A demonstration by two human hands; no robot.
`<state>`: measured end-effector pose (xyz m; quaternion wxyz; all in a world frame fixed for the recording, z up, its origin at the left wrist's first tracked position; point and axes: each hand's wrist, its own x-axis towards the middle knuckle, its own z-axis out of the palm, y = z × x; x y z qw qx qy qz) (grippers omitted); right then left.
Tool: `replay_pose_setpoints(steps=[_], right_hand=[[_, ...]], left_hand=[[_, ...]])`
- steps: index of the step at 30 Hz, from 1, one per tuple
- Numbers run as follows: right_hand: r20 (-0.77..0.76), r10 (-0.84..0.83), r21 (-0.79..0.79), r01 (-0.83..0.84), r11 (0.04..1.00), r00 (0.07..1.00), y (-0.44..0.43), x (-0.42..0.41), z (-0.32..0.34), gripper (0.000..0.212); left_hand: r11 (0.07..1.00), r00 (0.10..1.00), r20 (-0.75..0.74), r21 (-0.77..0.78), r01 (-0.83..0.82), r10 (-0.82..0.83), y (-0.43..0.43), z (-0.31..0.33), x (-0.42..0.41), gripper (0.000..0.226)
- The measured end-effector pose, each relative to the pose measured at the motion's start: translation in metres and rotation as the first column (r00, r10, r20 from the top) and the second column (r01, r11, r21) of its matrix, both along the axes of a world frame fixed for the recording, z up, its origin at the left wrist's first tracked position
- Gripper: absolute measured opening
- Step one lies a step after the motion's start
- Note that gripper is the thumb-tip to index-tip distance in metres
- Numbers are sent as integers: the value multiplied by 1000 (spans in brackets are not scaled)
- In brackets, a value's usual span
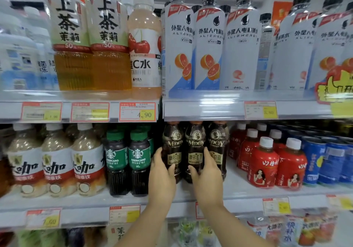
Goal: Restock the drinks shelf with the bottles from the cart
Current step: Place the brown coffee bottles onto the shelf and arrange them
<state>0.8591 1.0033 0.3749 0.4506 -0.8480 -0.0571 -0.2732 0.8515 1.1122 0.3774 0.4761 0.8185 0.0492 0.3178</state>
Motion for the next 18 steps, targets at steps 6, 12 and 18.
replay_pose_setpoints(steps=[6,12,18], right_hand=[[248,-42,111,14,994,968,-34,-16,5,46],[-32,-54,119,57,991,998,-57,21,10,82],[-124,98,155,-78,985,987,-77,34,12,76]], left_hand=[[999,999,-22,-33,41,-42,-1,3,-2,69],[1000,1000,-22,-17,-8,8,-13,4,3,80],[998,998,-38,36,-48,50,-23,-2,3,94]])
